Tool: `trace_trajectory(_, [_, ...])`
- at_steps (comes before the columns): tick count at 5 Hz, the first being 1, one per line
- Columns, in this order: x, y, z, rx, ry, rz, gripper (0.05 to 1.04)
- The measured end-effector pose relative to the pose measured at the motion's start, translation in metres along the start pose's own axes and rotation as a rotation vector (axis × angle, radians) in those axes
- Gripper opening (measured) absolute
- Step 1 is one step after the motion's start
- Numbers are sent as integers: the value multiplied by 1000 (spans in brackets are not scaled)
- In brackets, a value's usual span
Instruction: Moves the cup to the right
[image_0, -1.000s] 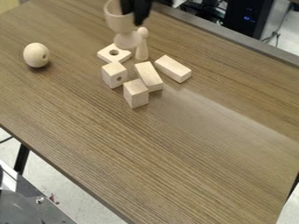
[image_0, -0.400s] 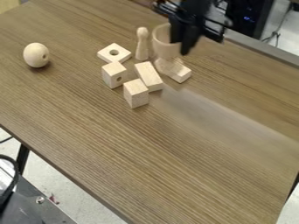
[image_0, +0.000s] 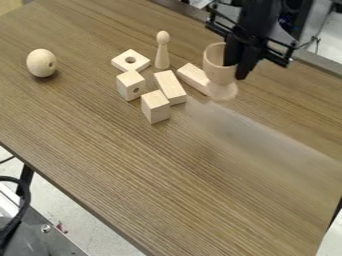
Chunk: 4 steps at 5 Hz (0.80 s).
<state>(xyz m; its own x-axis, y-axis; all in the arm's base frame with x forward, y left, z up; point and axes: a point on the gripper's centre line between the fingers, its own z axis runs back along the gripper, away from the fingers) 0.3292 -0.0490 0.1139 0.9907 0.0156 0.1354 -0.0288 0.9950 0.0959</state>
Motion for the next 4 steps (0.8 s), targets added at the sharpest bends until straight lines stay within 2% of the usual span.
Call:
trace_trajectory(1, [-15,-13,-9,-17,45,-26,117])
trace_trajectory(4, [-51,-40,-18,-29,71,-123,117])
